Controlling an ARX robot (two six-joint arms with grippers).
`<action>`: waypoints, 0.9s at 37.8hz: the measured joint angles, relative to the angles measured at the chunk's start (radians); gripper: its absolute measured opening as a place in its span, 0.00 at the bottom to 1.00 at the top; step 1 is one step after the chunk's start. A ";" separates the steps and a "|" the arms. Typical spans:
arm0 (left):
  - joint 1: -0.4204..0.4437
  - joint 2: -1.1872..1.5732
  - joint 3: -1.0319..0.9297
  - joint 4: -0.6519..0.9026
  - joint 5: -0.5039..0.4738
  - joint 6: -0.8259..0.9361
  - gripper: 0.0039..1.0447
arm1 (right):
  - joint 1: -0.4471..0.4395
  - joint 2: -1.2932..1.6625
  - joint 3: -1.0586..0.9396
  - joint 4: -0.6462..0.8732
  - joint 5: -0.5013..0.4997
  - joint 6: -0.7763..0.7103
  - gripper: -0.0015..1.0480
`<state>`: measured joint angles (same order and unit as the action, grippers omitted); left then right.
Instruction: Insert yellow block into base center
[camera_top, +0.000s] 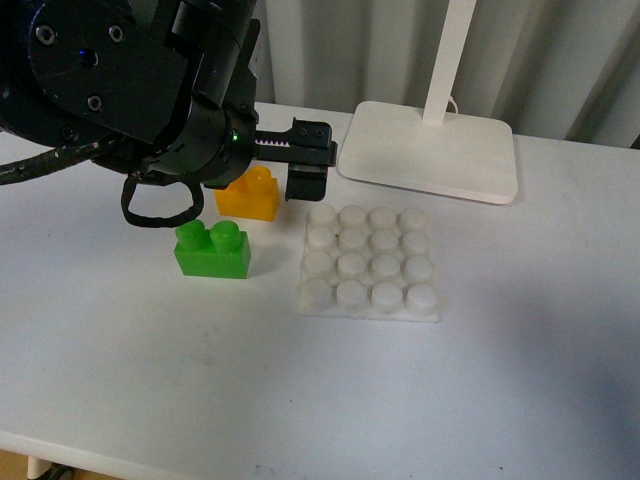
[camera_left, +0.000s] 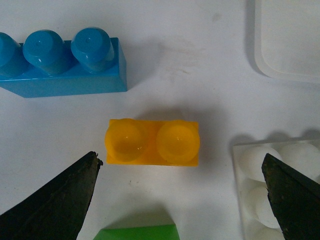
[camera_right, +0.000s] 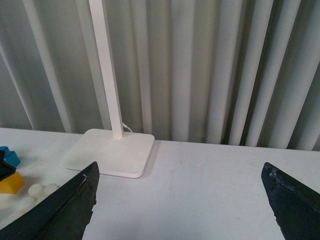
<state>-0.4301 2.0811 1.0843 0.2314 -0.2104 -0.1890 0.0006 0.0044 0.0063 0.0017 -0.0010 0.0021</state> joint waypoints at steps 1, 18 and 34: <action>0.003 0.005 0.005 -0.002 0.000 0.003 0.94 | 0.000 0.000 0.000 0.000 0.000 0.000 0.91; 0.021 0.084 0.065 -0.023 -0.007 0.033 0.94 | 0.000 0.000 0.000 0.000 0.000 0.000 0.91; 0.038 0.127 0.105 -0.035 -0.008 0.051 0.94 | 0.000 0.000 0.000 0.000 0.000 0.000 0.91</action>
<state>-0.3923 2.2082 1.1896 0.1959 -0.2184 -0.1379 0.0006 0.0044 0.0063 0.0017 -0.0010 0.0025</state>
